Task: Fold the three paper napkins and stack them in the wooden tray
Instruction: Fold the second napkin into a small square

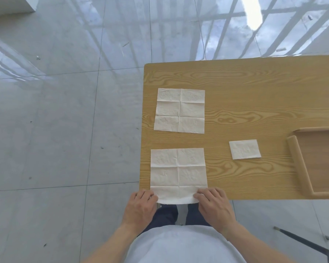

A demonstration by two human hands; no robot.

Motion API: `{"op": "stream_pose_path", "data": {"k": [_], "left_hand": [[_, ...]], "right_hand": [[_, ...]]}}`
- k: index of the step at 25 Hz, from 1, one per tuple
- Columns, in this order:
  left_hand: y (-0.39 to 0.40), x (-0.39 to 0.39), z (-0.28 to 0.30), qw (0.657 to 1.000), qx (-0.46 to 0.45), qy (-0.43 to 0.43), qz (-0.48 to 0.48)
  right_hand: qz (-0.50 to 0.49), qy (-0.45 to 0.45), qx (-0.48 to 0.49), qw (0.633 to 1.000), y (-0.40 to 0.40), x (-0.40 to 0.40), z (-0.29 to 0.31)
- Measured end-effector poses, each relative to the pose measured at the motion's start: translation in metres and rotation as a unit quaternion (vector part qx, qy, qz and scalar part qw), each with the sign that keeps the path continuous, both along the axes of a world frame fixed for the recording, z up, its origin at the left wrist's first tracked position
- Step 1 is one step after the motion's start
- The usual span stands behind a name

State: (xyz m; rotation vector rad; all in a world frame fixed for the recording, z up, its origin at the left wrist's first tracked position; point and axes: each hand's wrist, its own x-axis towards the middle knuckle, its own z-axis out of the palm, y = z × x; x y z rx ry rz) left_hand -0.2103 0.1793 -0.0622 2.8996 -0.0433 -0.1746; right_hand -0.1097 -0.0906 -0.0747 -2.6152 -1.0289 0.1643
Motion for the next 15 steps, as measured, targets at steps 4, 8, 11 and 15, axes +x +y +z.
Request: {"op": "stream_pose_path", "data": {"k": [4,8,11,15], "left_hand": [[-0.004,0.002,0.004,0.995,-0.08,-0.008,0.052],[-0.004,0.014,0.008,0.983,-0.125,-0.003,0.135],[-0.002,0.033,0.012,0.968,-0.152,0.013,0.198],[0.004,0.058,0.016,0.955,-0.168,0.021,0.245]], "right_hand": [[-0.028,-0.009,0.008,1.0,-0.006,0.01,0.008],[-0.094,0.06,0.008,0.994,0.0,0.024,0.023],[-0.137,0.107,0.013,0.985,0.008,0.04,0.036],[-0.159,0.136,0.021,0.978,0.023,0.063,0.042]]}}
